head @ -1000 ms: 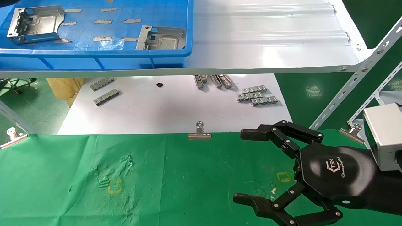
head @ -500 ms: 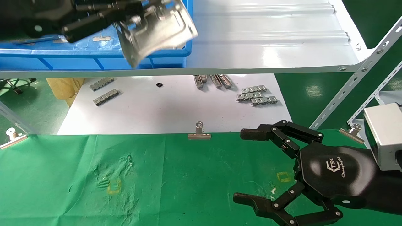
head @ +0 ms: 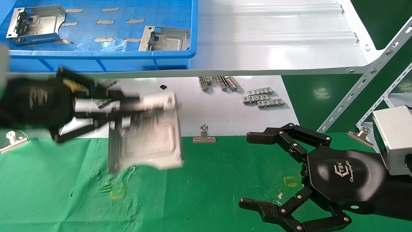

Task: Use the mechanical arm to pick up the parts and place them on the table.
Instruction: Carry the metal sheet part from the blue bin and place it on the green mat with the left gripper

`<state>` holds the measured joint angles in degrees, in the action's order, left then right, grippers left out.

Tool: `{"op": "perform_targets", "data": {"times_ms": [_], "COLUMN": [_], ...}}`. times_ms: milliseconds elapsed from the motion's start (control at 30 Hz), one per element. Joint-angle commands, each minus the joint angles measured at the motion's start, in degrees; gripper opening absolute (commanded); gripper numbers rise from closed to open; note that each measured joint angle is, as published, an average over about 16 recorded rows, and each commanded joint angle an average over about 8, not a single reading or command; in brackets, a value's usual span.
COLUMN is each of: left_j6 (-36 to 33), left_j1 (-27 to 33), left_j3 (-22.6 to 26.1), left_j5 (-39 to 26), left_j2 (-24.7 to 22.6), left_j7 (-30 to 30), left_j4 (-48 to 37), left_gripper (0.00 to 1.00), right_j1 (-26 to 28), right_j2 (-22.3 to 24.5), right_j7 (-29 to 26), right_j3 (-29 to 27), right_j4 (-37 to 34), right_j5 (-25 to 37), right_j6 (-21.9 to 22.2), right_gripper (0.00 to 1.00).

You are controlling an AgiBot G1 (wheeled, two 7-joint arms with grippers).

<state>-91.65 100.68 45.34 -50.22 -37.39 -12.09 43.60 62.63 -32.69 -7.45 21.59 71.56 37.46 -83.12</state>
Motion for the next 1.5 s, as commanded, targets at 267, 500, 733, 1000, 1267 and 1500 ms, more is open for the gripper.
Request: {"op": "perform_targets", "data": {"times_ms": [267, 500, 733, 1000, 1267, 1500], "left_j6": [0.68, 1.09, 1.43, 1.68, 1.54, 0.40], "left_j1": [-1.22, -0.11, -0.56, -1.06, -0.09, 0.13], "left_j3": [12.74, 17.16, 17.65, 18.28, 18.91, 18.70], "left_j5": [-9.33, -12.86, -10.29, -9.10, -9.01, -5.95], "left_j2": [1.55, -1.34, -3.91, -6.60, -8.49, -8.07], "left_j7": [-13.45, -22.13, -26.00, -29.24, -31.53, -29.83], "left_j4": [-4.12, -10.77, -18.27, -24.67, -29.00, -29.09], "left_gripper": [0.00, 0.00, 0.06, 1.00, 1.00, 1.00], "right_j1": [0.00, 0.00, 0.00, 0.00, 0.00, 0.00], "right_j2": [0.00, 0.00, 0.00, 0.00, 0.00, 0.00], "right_j7": [0.00, 0.00, 0.00, 0.00, 0.00, 0.00], "right_j3": [0.00, 0.00, 0.00, 0.01, 0.01, 0.01], "right_j4": [0.00, 0.00, 0.00, 0.00, 0.00, 0.00], "right_j5": [0.00, 0.00, 0.00, 0.00, -0.01, -0.01], "right_j6": [0.00, 0.00, 0.00, 0.00, 0.00, 0.00], "right_gripper": [1.00, 1.00, 1.00, 1.00, 1.00, 1.00]}}
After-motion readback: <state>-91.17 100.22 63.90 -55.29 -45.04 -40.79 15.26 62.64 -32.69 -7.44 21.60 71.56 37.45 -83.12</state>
